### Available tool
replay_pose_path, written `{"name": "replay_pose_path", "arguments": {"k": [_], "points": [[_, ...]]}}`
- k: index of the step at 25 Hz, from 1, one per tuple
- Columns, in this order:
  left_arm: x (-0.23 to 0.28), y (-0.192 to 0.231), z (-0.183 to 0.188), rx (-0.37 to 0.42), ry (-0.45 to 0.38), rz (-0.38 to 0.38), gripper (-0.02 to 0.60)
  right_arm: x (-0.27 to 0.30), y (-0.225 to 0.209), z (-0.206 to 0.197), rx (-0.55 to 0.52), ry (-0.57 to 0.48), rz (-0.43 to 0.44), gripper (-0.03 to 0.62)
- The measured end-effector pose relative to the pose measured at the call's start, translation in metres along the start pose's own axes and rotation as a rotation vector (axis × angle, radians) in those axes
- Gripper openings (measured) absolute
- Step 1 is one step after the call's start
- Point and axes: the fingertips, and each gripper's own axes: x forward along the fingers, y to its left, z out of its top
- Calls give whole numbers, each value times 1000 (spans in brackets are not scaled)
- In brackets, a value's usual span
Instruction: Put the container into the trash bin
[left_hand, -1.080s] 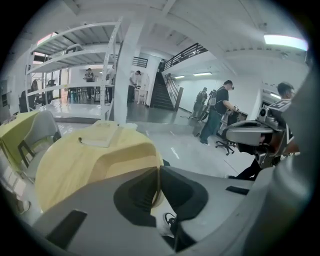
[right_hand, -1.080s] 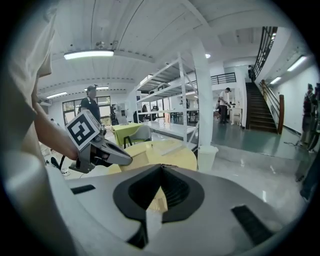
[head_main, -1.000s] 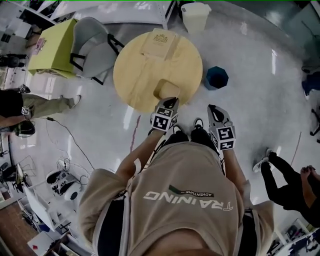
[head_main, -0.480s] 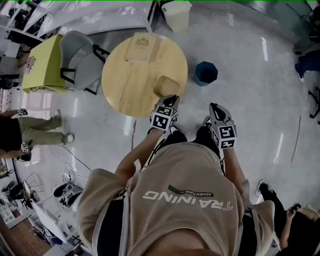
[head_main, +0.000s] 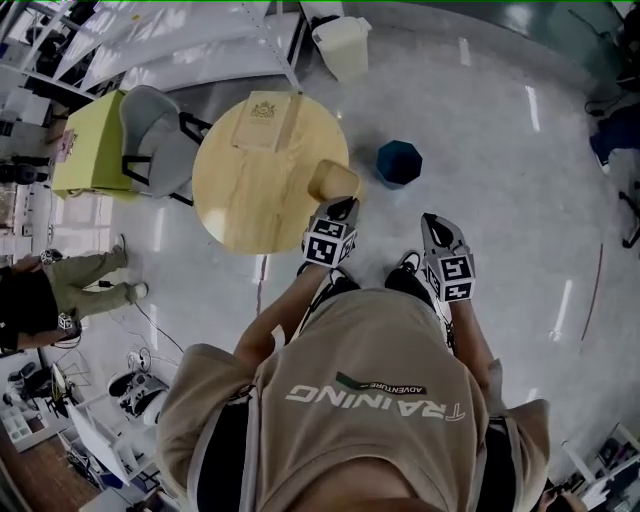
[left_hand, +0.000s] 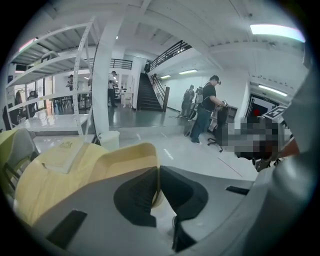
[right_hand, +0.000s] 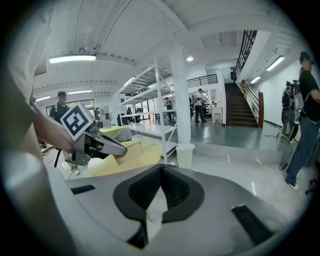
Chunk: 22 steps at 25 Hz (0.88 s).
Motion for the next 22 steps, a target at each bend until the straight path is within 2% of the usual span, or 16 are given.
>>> {"name": "replay_pose_path", "arguments": {"k": [9,14,22], "points": [[53,-41,35,-13,-10,47,21,3,-67,0,3,-17,86,-2],[68,-58,56,-39,-28,70,21,2,-95,8,-29,-13,130,-2],[88,-61,75,-36,-21,64,21,15,-129,5,3,1,118,-2]]}}
